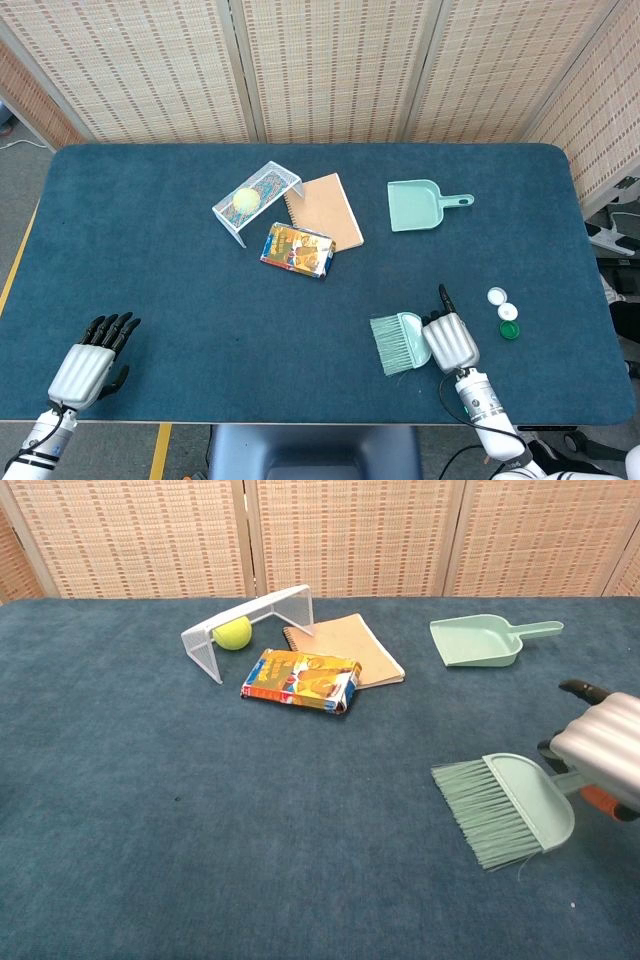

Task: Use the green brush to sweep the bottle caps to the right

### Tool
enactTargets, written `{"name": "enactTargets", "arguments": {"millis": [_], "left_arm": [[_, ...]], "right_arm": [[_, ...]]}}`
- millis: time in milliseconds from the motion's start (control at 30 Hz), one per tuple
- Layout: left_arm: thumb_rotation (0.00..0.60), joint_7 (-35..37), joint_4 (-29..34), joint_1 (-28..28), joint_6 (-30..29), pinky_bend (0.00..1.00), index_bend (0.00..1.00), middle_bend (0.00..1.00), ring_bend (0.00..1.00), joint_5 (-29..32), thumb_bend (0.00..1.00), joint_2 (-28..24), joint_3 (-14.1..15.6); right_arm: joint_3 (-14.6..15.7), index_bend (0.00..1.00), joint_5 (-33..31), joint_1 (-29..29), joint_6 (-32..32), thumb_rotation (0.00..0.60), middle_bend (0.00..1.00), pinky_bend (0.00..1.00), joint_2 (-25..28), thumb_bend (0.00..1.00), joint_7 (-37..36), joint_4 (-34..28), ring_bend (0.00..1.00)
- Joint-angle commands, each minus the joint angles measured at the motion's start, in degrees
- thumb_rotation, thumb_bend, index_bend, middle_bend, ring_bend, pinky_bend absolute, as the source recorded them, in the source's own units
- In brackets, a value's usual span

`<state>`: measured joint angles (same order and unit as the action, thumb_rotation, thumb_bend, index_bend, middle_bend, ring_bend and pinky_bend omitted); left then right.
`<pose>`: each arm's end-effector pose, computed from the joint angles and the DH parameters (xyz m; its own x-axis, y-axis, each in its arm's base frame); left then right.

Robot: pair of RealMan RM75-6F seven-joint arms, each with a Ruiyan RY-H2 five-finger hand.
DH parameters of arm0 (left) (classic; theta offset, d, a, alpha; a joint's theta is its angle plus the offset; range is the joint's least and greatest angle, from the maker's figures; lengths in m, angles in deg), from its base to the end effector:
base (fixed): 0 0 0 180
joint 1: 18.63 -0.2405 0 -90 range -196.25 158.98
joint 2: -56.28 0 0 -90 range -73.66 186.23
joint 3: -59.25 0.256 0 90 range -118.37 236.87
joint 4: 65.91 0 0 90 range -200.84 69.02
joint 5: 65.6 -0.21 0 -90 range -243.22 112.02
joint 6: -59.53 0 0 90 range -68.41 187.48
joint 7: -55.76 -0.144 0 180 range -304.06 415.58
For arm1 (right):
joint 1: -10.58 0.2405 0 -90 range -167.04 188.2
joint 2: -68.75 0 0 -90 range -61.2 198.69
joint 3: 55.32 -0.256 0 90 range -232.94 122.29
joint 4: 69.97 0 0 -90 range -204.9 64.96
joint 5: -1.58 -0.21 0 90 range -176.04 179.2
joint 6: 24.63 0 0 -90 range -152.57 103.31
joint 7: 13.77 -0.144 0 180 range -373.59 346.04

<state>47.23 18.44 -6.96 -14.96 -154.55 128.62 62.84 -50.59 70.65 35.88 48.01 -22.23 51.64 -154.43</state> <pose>-0.3150 0.1907 0.0831 0.5586 0.2166 0.8007 0.8277 -0.2082 -0.5211 -0.2477 -0.2361 -0.0219 0.9535 -0.0642 0.2945 -0.2983 -0.3396 0.8920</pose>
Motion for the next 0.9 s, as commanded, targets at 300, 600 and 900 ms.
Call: {"name": "enactTargets", "arguments": {"millis": [300,600,900], "left_arm": [[0.600,-0.1,0.2,0.1,0.3,0.08,0.00,0.00,0.00,0.2,0.45,-0.1,0.0],[0.600,1.0,0.2,-0.2,-1.8,0.08,0.00,0.00,0.00,-1.6,0.45,-0.2,0.0],[0.600,2.1,-1.0,-0.7,-5.7,0.07,0.00,0.00,0.00,-4.9,0.45,0.8,-0.1]], "right_arm": [[1.1,0.00,-2.9,-2.6,0.1,0.600,0.00,0.00,5.2,0.28,0.8,-6.0,0.01],[5.2,0.00,13.3,-11.9,16.2,0.600,0.00,0.00,20.2,0.24,-24.3,-15.9,0.00],[4.8,0.00,17.7,-19.2,22.1,0.600,0.00,0.00,18.5,0.24,-44.6,-3.0,0.00]]}}
